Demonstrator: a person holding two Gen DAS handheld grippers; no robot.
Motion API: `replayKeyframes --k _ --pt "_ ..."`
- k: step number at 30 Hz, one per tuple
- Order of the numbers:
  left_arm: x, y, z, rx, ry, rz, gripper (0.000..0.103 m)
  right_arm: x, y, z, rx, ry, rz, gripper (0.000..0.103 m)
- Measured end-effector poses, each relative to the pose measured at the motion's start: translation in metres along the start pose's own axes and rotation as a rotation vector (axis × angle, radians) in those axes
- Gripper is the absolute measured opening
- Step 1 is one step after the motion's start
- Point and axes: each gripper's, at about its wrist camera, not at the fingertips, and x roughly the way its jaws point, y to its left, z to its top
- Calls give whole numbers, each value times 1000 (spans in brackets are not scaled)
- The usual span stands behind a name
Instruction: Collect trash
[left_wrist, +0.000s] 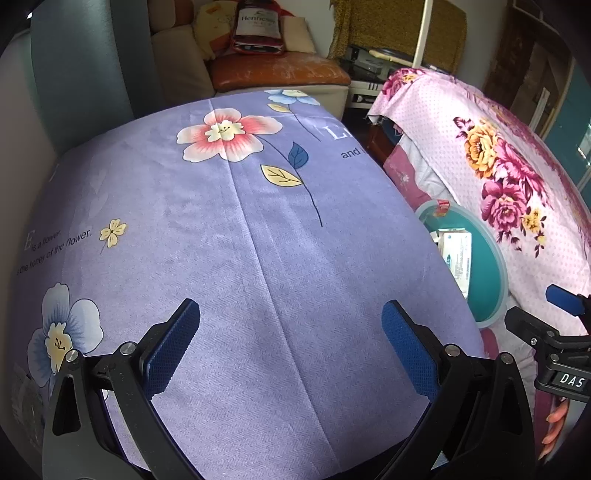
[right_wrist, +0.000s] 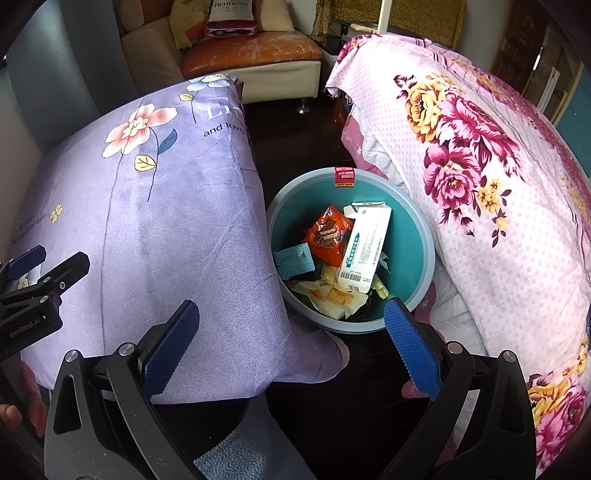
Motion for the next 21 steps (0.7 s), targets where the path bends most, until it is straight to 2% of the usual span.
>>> replayKeyframes --k 17,21 --pt "3 1 -2 16 -2 24 99 4 1 -1 6 8 3 96" --pt "3 4 -2 -4 -8 6 99 5 1 -1 7 8 2 96"
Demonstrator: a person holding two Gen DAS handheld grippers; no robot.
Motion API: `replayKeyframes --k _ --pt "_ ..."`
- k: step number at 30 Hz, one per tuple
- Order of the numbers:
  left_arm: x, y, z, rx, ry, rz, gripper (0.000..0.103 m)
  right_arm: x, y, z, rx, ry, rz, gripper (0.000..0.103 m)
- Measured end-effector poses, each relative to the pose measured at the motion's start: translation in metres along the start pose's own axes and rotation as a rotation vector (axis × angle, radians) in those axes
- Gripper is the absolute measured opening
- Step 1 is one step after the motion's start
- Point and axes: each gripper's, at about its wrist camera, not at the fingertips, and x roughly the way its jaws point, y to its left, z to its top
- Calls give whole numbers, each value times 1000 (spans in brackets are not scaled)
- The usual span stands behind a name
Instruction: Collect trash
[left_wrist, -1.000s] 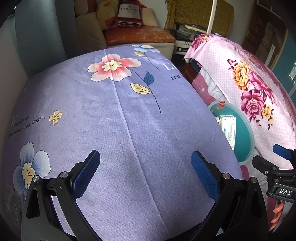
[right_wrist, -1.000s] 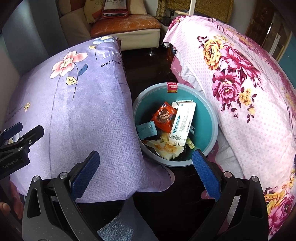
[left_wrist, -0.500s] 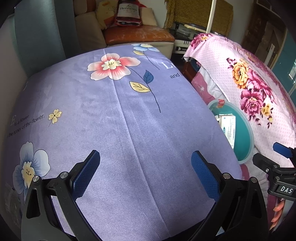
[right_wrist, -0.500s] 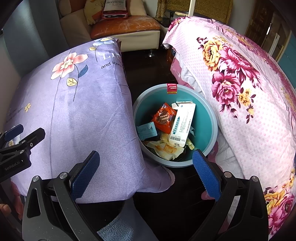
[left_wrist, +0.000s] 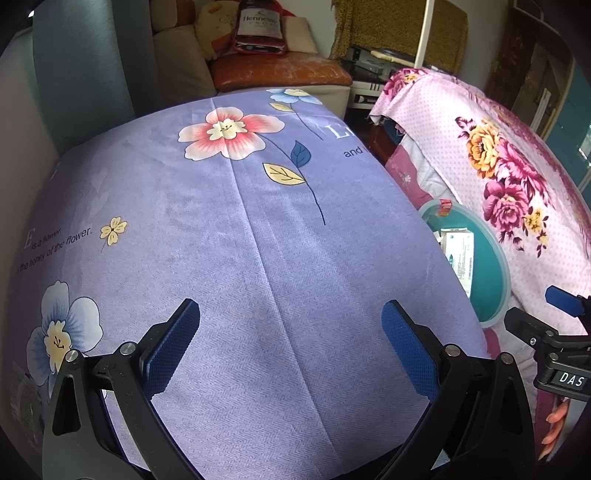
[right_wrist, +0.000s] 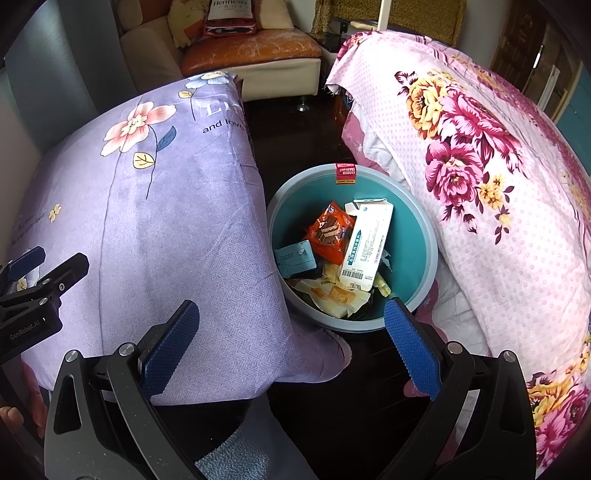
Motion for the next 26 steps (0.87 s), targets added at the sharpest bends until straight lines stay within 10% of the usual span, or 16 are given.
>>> replayKeyframes --k 26 --pt "-3 -3 -5 35 -37 10 99 8 2 0 -9 15 -11 96"
